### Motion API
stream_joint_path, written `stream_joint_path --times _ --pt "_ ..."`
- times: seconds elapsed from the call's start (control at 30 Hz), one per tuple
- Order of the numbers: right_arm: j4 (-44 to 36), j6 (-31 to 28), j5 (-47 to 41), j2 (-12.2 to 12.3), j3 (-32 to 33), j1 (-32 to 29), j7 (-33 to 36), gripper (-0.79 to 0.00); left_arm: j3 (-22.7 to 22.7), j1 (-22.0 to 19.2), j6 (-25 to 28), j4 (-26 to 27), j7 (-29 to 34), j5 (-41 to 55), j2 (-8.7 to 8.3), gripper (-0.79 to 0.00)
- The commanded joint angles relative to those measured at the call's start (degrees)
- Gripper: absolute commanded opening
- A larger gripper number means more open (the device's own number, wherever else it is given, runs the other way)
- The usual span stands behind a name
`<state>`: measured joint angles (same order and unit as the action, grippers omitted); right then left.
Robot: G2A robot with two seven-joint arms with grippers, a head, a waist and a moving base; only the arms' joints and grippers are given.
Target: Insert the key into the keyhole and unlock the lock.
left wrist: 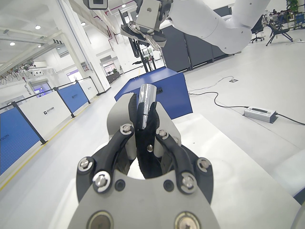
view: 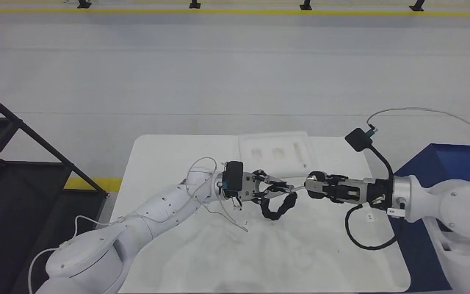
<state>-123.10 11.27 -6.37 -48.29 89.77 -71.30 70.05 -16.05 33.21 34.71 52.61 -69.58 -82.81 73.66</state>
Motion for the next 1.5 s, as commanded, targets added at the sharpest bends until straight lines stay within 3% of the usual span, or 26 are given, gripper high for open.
stream_joint_path --times 0.0,0.27,0.53,0.97,1.47 --pt "0.0 0.0 0.0 0.0 0.0 0.0 0.1 -0.785 0.0 0.0 0.1 0.1 0.1 0.0 -0.02 -0.785" --pt "-0.6 0.0 -0.1 -0.1 -0.3 -0.9 -1.9 -0.785 -0.9 1.2 -1.1 0.6 1.3 1.4 -0.09 -0.785" --pt "-3.7 4.9 -0.1 0.0 -1.0 -2.7 -4.6 -0.785 -2.2 4.0 -1.4 -0.5 -1.4 1.9 0.13 -0.785" --pt "-9.0 7.4 6.1 0.4 -3.0 -5.6 -8.0 -0.785 0.6 3.4 -8.7 -5.3 -8.7 1.7 1.99 -0.785" --pt "-9.3 12.7 12.4 0.2 -5.7 -7.0 -16.3 -0.785 4.9 2.6 -11.2 -8.3 -11.2 6.7 3.49 -0.785"
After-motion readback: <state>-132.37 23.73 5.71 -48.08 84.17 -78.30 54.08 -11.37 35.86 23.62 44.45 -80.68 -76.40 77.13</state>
